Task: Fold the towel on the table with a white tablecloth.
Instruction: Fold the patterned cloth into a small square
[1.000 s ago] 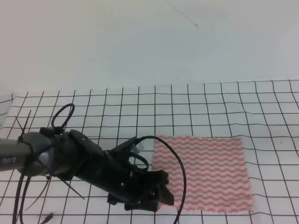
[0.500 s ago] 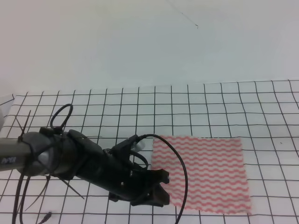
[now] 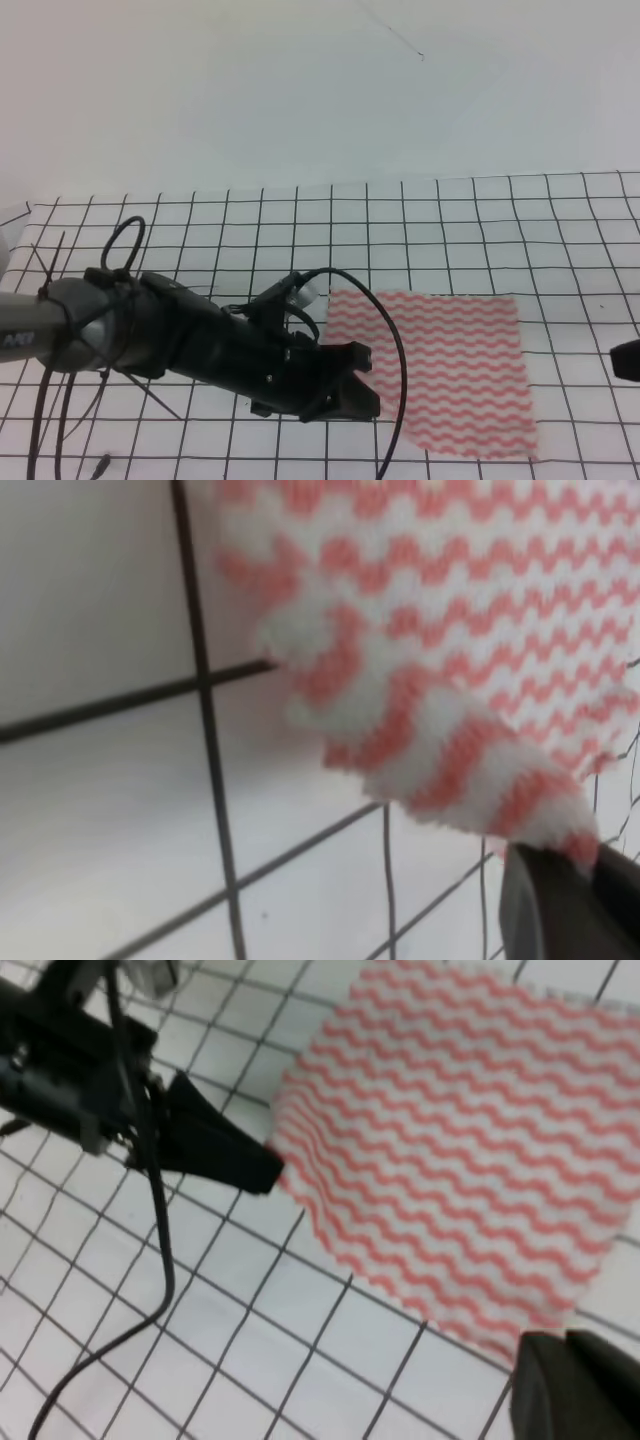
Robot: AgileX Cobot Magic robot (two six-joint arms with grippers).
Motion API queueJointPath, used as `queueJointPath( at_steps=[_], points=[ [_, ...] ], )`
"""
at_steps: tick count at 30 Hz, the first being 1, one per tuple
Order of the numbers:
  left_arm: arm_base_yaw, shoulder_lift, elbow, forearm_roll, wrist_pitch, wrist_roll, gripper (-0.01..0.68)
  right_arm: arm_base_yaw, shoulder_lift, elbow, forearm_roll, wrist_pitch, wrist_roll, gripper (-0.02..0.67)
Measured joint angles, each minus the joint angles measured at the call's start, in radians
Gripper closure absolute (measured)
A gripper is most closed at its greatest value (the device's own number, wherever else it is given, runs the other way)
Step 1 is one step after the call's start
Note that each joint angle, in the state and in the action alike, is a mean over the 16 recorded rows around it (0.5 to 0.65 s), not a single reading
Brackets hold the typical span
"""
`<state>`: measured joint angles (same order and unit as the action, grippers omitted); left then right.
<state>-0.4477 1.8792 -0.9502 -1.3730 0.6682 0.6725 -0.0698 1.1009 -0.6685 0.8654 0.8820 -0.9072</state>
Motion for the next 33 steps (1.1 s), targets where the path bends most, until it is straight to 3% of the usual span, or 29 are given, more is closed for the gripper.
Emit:
queueJointPath(
  at_steps=[8,16,26,33],
  points=[
    [0.006,0.004,-0.057,-0.003,-0.025,0.001,0.672,0.0,0.101,0.0,0.007,0.018,-0.032,0.569],
    [0.018,0.049,-0.159,0.059,-0.016,-0.039,0.673,0.018,0.151,0.0,0.029,-0.014,-0.163,0.525],
    [0.031,0.126,-0.262,0.121,0.05,-0.075,0.673,0.156,0.287,0.0,0.022,-0.18,-0.365,0.438],
    [0.058,0.14,-0.28,0.134,0.083,-0.076,0.673,0.259,0.406,-0.001,0.002,-0.29,-0.426,0.379]
  ],
)
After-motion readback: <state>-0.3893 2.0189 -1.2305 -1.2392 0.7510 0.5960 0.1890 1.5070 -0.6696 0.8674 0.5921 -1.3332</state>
